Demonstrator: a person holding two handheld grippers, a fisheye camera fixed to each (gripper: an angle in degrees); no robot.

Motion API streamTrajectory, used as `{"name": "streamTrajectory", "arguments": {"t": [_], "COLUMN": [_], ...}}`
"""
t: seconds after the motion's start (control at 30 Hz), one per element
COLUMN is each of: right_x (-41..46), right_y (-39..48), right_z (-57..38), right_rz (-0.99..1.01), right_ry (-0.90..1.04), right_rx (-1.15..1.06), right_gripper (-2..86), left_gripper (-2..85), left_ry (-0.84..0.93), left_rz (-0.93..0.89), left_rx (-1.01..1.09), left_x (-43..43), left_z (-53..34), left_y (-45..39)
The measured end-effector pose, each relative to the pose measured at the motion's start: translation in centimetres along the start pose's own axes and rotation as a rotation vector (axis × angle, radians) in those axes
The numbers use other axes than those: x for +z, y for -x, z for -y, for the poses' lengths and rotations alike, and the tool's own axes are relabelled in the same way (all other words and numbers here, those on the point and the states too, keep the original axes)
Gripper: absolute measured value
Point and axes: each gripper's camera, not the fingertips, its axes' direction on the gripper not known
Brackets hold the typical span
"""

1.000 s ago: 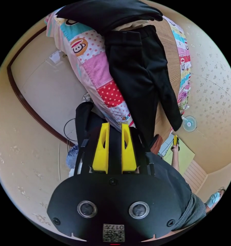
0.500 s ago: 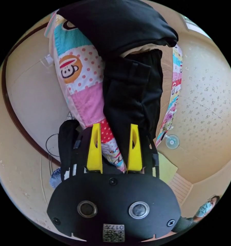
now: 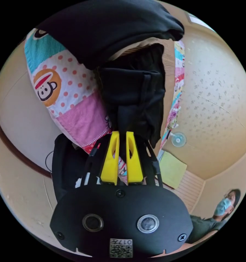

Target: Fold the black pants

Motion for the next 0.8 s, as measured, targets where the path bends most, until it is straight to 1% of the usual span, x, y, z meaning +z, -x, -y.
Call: {"name": "streamTrajectory", "arguments": {"t": [0.07, 0.17, 0.27, 0.33, 0.4, 0.47, 0.5, 0.57, 0.6, 0.67, 0.73, 0.8], "right_x": [1.2, 2.9, 4.4, 4.9, 5.4, 6.8, 7.3, 10.4, 11.4, 16.6, 21.2, 25.9], "right_y": [0.4, 0.8, 1.0, 2.6, 6.0, 12.5, 14.3, 22.0, 23.9, 31.0, 35.7, 39.0], "right_z": [-0.4, -0.8, -1.2, -1.9, -3.0, -4.7, -5.1, -5.9, -5.9, -5.1, -4.2, -2.6], "right_rz": [-0.039, -0.062, -0.121, -0.147, -0.190, -0.271, -0.298, -0.392, -0.410, -0.453, -0.478, -0.505], "right_ry": [-0.017, -0.025, -0.009, -0.012, -0.016, -0.017, -0.015, 0.012, 0.026, 0.087, 0.127, 0.151], "right_rx": [-0.010, -0.050, -0.058, -0.140, -0.274, -0.481, -0.533, -0.730, -0.770, -0.902, -0.982, -0.979], "right_gripper": [12.3, 10.7, 6.0, 4.2, 3.2, 2.5, 2.4, 2.3, 2.3, 2.8, 3.5, 4.8], "left_gripper": [3.6, 3.1, 2.8, 2.6, 2.3, 1.9, 1.9, 1.8, 1.8, 2.4, 3.4, 4.5], "left_ry": [0.025, 0.034, 0.036, 0.026, 0.007, -0.032, -0.043, -0.076, -0.084, -0.125, -0.168, -0.227], "left_rz": [-0.050, -0.094, -0.081, -0.075, -0.067, -0.061, -0.064, -0.081, -0.080, -0.052, -0.020, 0.004], "left_rx": [0.052, 0.054, 0.079, 0.107, 0.149, 0.205, 0.219, 0.286, 0.305, 0.377, 0.391, 0.345], "left_x": [-1.4, -2.8, -3.8, -4.3, -4.8, -5.2, -5.1, -4.4, -4.2, -2.6, -1.0, 0.9], "left_z": [-1.9, -4.3, -6.0, -6.6, -6.8, -6.5, -6.2, -3.9, -3.1, 0.8, 4.4, 7.8], "left_y": [0.0, 0.1, -0.6, -1.7, -3.6, -7.1, -8.0, -12.4, -13.6, -18.5, -21.3, -22.7]}}
